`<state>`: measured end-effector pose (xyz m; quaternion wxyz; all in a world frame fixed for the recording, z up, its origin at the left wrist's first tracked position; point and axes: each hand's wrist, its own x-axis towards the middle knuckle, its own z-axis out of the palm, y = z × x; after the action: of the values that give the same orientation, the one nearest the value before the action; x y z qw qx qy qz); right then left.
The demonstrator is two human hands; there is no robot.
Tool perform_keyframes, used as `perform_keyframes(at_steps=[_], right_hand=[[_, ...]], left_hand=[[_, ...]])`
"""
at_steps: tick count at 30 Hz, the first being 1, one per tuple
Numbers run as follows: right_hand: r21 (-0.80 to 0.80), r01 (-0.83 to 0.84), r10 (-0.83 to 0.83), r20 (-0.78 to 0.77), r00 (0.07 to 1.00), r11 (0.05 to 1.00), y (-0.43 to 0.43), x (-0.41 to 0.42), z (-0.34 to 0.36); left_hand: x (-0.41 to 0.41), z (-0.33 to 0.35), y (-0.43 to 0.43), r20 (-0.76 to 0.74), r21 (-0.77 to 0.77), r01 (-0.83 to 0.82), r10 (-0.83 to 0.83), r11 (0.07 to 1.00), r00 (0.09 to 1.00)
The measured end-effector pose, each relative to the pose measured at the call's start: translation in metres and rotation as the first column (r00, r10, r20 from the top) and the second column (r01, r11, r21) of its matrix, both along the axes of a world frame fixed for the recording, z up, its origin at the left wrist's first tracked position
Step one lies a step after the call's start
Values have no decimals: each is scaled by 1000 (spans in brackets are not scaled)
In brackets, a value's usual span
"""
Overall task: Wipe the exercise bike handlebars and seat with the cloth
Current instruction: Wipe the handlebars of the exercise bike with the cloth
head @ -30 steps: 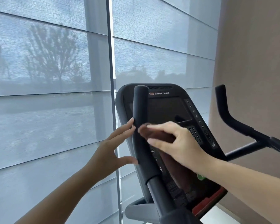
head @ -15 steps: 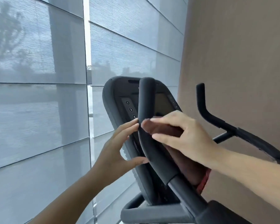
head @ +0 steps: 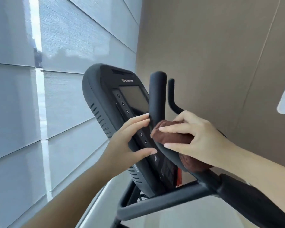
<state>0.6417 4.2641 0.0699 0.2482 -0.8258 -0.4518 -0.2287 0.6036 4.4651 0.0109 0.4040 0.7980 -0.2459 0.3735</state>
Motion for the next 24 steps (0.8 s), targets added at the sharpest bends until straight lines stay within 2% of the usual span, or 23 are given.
perform_keyframes(at_steps=[1, 4, 6, 9, 11, 13, 15, 16, 18, 20, 22, 24], right_hand=[[8, 18, -18, 28, 999, 1000, 4, -2, 6], [307, 45, -88, 128, 988, 951, 28, 5, 30], [413, 60, -146, 181, 973, 909, 44, 11, 44], [279, 95, -142, 155, 978, 955, 40, 9, 37], [57, 128, -132, 59, 990, 990, 23, -6, 17], [-180, 169, -171, 2, 985, 969, 6, -21, 0], [-247, 197, -206, -9, 979, 949, 0, -27, -2], [-194, 199, -207, -21, 978, 961, 2, -28, 2], [76, 200, -202, 24, 979, 977, 13, -26, 13], [330, 198, -258, 149, 955, 923, 33, -16, 28], [410, 221, -331, 221, 917, 885, 55, -8, 38], [373, 276, -388, 270, 881, 886, 66, -5, 35]], left_hand=[[0, 0, 1, -7, -16, 19, -19, 1000, 1000], [4, -1, 5, 3, -20, 53, -53, 998, 999], [8, -2, 11, 16, 19, 67, -67, 998, 998], [15, 1, 20, 38, 75, 89, -92, 993, 995], [20, 3, 27, 54, 113, 92, -99, 989, 994], [26, 5, 32, 73, 171, 88, -101, 981, 992], [30, 4, 36, 92, 219, 71, -93, 973, 991], [33, 3, 37, 95, 236, 68, -93, 969, 991], [37, 1, 39, 112, 260, 79, -111, 963, 987], [40, 1, 39, 122, 267, 110, -146, 957, 982], [43, 1, 40, 133, 264, 144, -184, 954, 974], [47, 0, 41, 136, 253, 171, -211, 952, 968]])
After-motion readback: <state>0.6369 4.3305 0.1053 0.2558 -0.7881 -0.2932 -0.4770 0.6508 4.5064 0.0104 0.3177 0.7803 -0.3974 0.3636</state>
